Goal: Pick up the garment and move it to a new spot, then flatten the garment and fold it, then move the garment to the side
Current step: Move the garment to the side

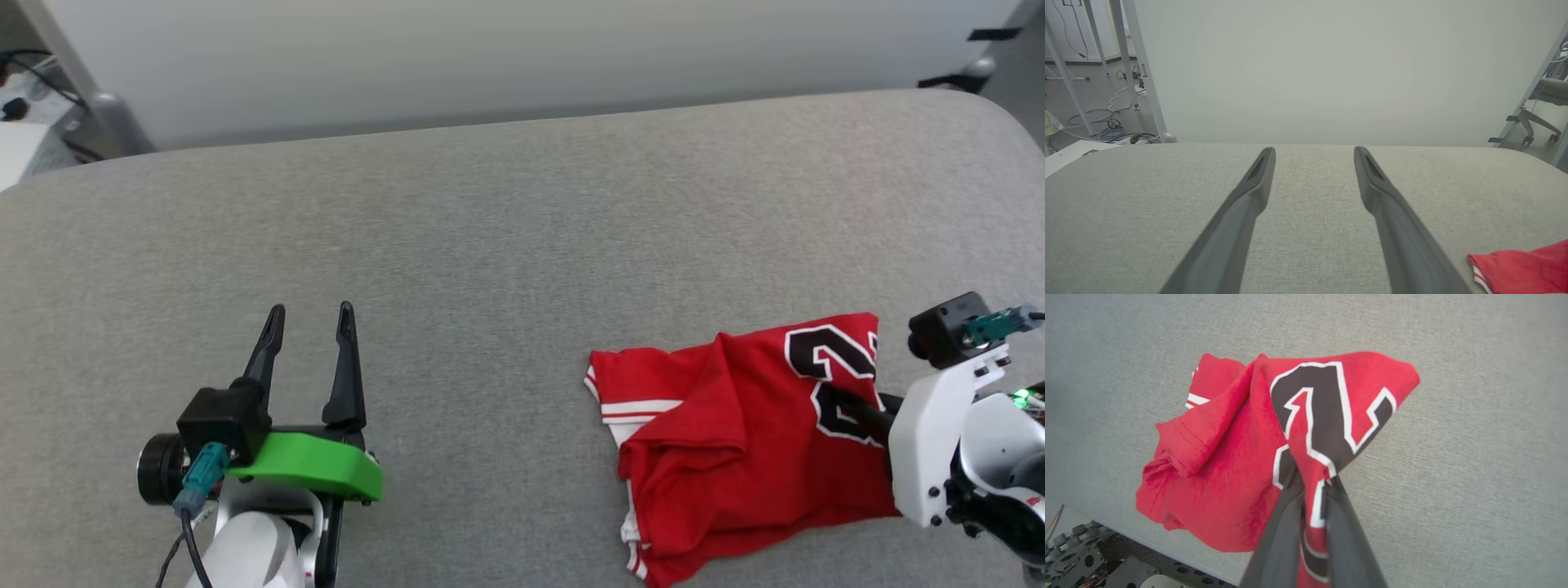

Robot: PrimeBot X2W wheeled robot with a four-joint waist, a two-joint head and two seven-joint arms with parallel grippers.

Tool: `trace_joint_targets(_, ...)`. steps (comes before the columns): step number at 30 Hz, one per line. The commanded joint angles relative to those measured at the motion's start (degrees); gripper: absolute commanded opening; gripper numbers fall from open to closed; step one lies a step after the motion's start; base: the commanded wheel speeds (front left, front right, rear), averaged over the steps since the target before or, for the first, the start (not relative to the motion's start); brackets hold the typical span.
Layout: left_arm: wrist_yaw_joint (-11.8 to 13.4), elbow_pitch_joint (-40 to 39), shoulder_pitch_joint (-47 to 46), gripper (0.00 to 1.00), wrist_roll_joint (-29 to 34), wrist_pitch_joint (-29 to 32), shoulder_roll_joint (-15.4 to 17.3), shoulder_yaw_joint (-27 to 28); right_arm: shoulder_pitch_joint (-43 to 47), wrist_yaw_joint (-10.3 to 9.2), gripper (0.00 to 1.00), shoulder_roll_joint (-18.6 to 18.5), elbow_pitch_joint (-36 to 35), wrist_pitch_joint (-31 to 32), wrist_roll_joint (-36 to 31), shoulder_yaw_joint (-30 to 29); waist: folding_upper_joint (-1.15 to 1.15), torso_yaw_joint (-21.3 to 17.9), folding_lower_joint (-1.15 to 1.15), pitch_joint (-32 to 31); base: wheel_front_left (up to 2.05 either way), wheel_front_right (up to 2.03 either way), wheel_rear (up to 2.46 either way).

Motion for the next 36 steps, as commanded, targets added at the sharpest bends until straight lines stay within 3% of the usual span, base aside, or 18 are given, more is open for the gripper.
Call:
trace_joint_targets(1,-0.36,-0.29,-1.69,1.00,0.85,-0.34,-0.09,-0.22,-1.71,-0.04,0.00,-0.71,-0.69,0.39,-0.88,-0.57,0.00,-7.37,0.00,5.07,0.00,0.00,0.00)
trace_joint_targets(8,-1.59,-2.04,-7.57,1.00,3.06,1.15,1.44,-1.83,-8.87,-0.04,0.00,-4.18,3.68,-1.75,-2.70,-3.49,0.00,-12.25,0.00,13.31,0.00,0.00,0.00)
trace_joint_targets(17,-3.56,-4.68,-15.78,1.00,5.95,3.93,2.39,-4.84,-18.91,-0.04,0.00,-9.26,19.32,-10.68,-9.59,-10.79,0.00,-11.61,0.00,22.75,0.00,0.00,0.00)
trace_joint_targets(32,-5.47,-4.84,-23.35,1.00,7.41,4.38,1.61,-7.71,-33.03,-0.04,0.00,-5.56,48.61,-31.81,-22.42,-25.36,0.00,-6.47,0.00,30.65,0.00,0.00,0.00)
trace_joint_targets(33,-5.47,-4.88,-23.50,1.00,7.44,4.35,1.58,-7.81,-33.57,-0.04,0.11,-5.42,49.69,-33.76,-23.60,-25.65,0.00,-6.26,0.00,30.83,0.00,0.00,0.00)
trace_joint_targets(34,-5.46,-4.92,-23.67,1.00,7.46,4.32,1.54,-7.90,-34.34,-0.04,0.30,-5.08,50.74,-36.82,-24.88,-26.42,0.00,-6.04,0.00,31.00,0.00,0.00,0.00)
trace_joint_targets(36,-5.43,-4.90,-23.82,1.00,7.49,4.24,1.49,-8.06,-35.32,-0.04,0.36,-4.77,53.48,-40.46,-27.68,-28.42,0.00,-5.73,0.00,31.06,0.00,0.00,0.00)
